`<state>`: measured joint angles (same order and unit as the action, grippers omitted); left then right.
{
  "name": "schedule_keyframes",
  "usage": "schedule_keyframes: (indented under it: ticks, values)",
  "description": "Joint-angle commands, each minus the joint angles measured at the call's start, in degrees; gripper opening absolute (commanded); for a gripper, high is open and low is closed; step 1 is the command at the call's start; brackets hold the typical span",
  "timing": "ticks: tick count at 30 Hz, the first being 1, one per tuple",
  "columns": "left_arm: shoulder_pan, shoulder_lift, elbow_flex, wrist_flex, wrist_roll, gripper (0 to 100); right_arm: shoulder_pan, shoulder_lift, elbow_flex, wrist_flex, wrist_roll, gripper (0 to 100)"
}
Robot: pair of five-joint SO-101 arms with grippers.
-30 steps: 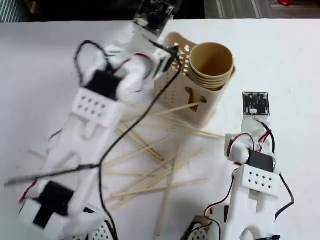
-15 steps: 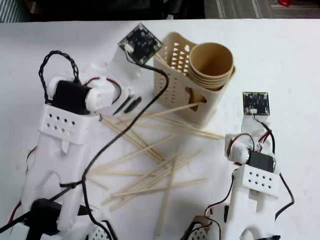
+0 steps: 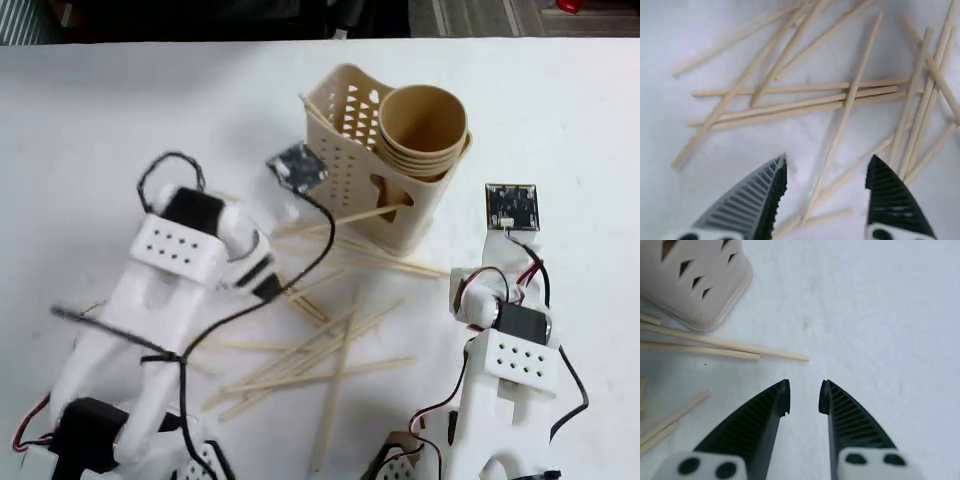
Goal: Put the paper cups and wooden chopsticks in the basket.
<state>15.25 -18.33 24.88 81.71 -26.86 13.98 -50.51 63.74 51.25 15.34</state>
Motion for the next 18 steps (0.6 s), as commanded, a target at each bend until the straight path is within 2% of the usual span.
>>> schedule_keyframes:
  ticks: [1, 6, 12, 18]
  values:
    - [2.33, -1.98, 7.38, -8.35, -2.64, 31, 0.22, 0.04, -0.26, -0.84, 0.62, 11.0]
    - [5.14, -1.89, 15.03, -14.42, -16.35, 31, 0.22, 0.04, -0.26, -0.84, 0.62, 11.0]
    - [3.82, -0.48, 15.65, -18.81, -22.15, 31, 0.22, 0.04, -0.26, -0.84, 0.62, 11.0]
    - [3.65, 12.88, 7.12, -18.37, -23.91, 31, 0.22, 0.04, -0.26, -0.84, 0.62, 11.0]
